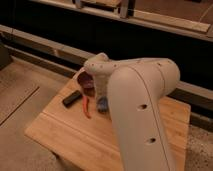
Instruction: Wipe the white sponge on the table
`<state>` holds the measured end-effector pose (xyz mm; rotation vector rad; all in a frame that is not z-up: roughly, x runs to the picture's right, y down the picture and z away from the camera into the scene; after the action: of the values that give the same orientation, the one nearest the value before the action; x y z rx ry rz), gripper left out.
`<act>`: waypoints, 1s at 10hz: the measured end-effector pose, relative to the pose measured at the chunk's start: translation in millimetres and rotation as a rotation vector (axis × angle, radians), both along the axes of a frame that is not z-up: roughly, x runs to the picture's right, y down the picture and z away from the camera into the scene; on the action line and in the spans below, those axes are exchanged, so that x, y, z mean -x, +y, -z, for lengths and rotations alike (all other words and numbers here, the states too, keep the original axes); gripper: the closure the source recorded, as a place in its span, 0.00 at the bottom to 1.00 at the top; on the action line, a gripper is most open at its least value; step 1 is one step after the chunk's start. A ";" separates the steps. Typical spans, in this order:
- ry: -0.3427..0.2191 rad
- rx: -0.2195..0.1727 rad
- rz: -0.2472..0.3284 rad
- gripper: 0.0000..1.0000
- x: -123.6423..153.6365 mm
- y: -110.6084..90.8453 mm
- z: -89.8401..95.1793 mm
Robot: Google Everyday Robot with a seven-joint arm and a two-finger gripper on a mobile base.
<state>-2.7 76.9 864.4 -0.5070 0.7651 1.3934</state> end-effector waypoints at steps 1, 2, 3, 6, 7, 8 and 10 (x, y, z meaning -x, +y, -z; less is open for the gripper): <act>-0.005 0.005 0.024 1.00 7.2 3.4 -1.3; -0.006 0.008 0.038 1.00 10.4 5.4 -1.9; -0.013 0.006 0.055 1.00 19.3 6.3 -2.3; -0.060 -0.004 0.060 1.00 44.1 11.6 3.9; -0.093 -0.016 0.045 1.00 57.6 13.8 9.7; -0.112 -0.025 0.030 1.00 62.2 16.8 17.6; -0.129 -0.030 0.010 1.00 58.6 31.3 33.4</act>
<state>-61.3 108.2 830.9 -0.5635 0.6408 1.3473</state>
